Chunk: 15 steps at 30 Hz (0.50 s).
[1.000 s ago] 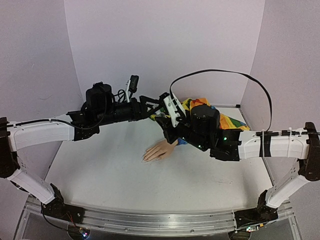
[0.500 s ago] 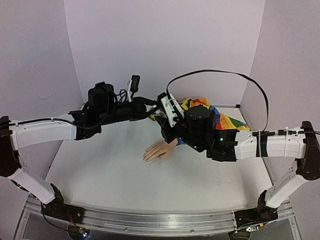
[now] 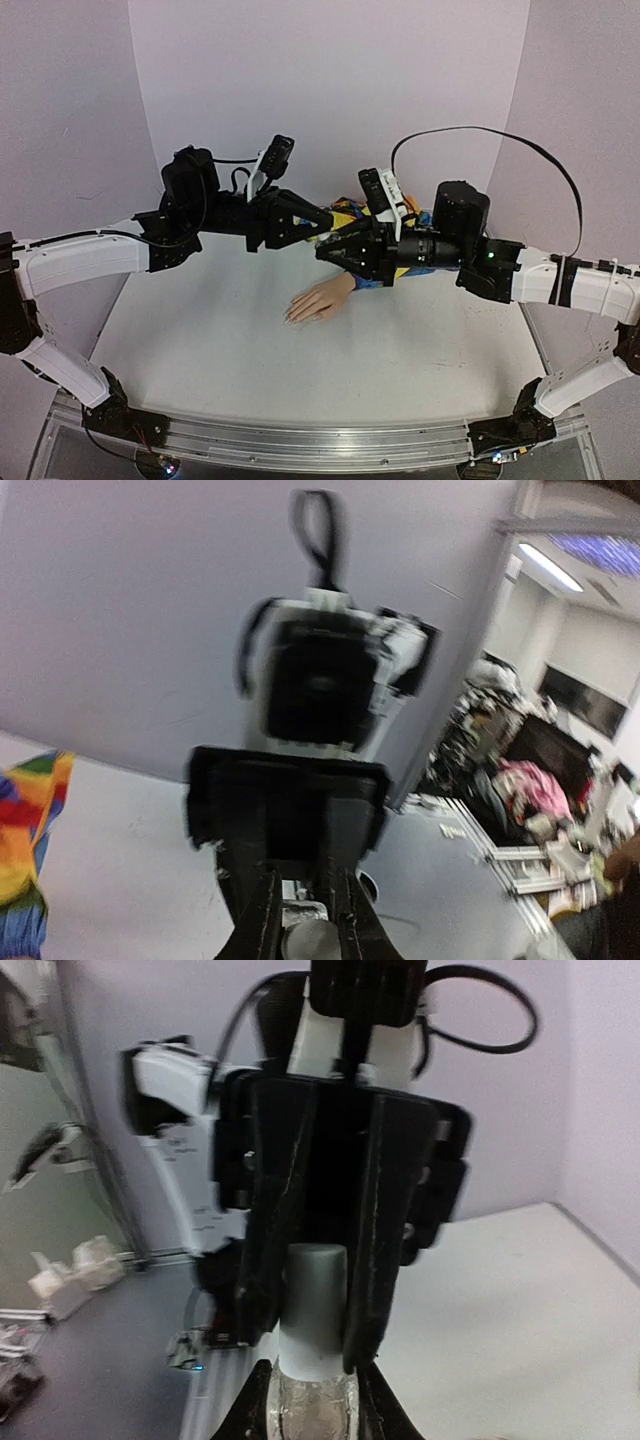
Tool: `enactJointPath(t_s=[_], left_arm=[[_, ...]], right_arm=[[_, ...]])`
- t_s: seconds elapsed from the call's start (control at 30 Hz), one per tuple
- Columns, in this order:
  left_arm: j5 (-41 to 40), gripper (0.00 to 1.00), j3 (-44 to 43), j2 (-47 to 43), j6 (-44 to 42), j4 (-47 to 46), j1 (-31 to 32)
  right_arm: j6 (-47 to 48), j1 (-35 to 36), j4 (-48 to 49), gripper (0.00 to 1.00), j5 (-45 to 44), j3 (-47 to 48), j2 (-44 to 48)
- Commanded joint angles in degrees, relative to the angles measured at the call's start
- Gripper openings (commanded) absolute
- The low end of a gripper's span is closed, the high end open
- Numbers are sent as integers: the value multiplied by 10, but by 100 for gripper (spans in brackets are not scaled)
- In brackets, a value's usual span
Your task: Paint the nails
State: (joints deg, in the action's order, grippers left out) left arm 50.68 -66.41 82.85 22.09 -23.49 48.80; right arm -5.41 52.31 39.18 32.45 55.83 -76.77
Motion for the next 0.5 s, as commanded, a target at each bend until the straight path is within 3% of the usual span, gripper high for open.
enactJointPath(t_s=[0.0, 0.1, 0.27, 0.3, 0.37, 0.47], left_arm=[[247, 0, -10, -37, -90, -33, 18], [243, 0, -7, -45, -106, -33, 17], [180, 0, -7, -37, -45, -34, 15], [158, 5, -3, -38, -32, -34, 11], [103, 31, 14, -48, -10, -33, 0], [21, 48, 50, -81, 0, -30, -15]], right_arm=[[-85, 2, 136, 0, 309, 8, 39], [-82, 2, 135, 0, 283, -6, 56], [-61, 2, 118, 0, 222, -15, 61], [-47, 2, 100, 0, 199, -14, 61], [-18, 2, 61, 0, 146, -8, 61], [20, 2, 14, 0, 47, -3, 61]])
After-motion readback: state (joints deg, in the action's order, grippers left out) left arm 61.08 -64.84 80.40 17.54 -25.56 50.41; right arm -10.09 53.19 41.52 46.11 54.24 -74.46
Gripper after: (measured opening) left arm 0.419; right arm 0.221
